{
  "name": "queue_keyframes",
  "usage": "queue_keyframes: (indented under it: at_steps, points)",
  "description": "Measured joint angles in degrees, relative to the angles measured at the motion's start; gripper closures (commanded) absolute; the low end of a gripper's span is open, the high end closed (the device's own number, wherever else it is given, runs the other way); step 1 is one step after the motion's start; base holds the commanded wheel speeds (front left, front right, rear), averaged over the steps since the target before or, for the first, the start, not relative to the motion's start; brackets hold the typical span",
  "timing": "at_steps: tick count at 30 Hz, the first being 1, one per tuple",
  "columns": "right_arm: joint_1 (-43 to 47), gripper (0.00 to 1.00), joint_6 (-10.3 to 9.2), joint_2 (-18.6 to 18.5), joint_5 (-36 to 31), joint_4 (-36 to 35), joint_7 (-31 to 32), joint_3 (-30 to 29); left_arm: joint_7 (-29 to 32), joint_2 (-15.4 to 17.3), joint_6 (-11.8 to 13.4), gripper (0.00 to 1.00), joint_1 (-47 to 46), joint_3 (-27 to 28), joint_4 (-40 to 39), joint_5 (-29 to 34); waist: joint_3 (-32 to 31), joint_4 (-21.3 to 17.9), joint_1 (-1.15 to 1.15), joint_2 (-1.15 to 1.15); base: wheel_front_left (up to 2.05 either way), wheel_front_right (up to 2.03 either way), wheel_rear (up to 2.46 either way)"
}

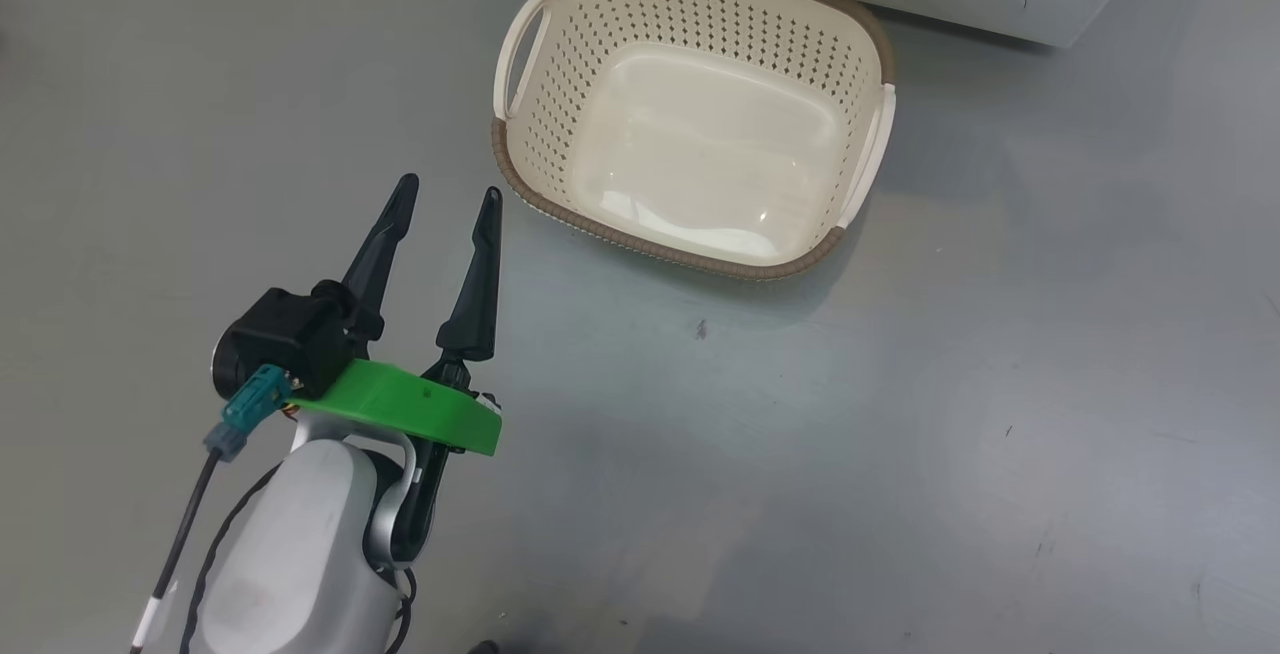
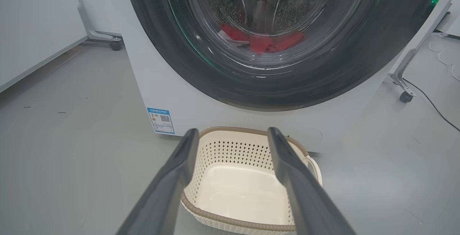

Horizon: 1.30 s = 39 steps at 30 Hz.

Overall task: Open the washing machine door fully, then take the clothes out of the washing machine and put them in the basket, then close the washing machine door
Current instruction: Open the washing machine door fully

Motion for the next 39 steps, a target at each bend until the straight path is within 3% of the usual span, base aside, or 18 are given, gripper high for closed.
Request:
queue_keyframes:
  at_steps: [39]
  points:
    - [9.81, 1.00, 0.66, 2.21, 1.89, 1.92, 2.79, -0.71, 0.00, 0.01, 0.51, 0.00, 1.46, -0.74, 1.04, 1.88, -7.29, -1.47, 0.00, 0.00, 0.00, 0.00, 0.00]
